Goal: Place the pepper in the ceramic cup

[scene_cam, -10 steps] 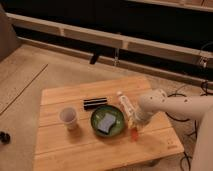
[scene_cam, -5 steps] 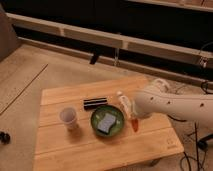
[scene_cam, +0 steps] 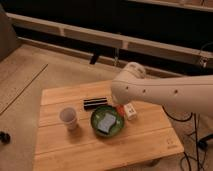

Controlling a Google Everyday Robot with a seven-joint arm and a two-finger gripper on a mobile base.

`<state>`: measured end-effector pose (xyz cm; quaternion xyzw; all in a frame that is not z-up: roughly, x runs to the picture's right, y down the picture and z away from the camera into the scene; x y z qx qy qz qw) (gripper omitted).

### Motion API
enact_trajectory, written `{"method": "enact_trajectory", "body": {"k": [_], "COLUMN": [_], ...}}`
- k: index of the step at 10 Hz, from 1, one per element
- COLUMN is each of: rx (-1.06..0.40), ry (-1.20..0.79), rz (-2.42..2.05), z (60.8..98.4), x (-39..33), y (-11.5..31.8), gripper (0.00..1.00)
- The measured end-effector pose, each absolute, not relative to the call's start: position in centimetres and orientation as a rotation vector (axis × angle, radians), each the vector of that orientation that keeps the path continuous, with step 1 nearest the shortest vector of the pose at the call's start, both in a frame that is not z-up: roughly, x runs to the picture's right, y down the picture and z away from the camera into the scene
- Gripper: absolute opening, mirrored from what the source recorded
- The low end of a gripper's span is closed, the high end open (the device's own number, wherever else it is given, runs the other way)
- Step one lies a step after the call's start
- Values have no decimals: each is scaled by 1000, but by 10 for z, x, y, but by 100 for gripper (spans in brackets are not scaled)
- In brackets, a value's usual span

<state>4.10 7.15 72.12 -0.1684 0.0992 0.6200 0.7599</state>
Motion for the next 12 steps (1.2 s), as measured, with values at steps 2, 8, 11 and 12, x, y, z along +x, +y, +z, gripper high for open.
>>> {"method": "enact_trajectory", "body": {"k": [2,8,11,12], "rx": [-460,-505,-507,-502], "ry": [179,158,152,141], "rz": [1275,1259,1220,1186], "z": [747,757,765,765], "x": [-15,-41,-55,-67], "y": [79,82,74,68], "gripper": [0,0,0,0]}}
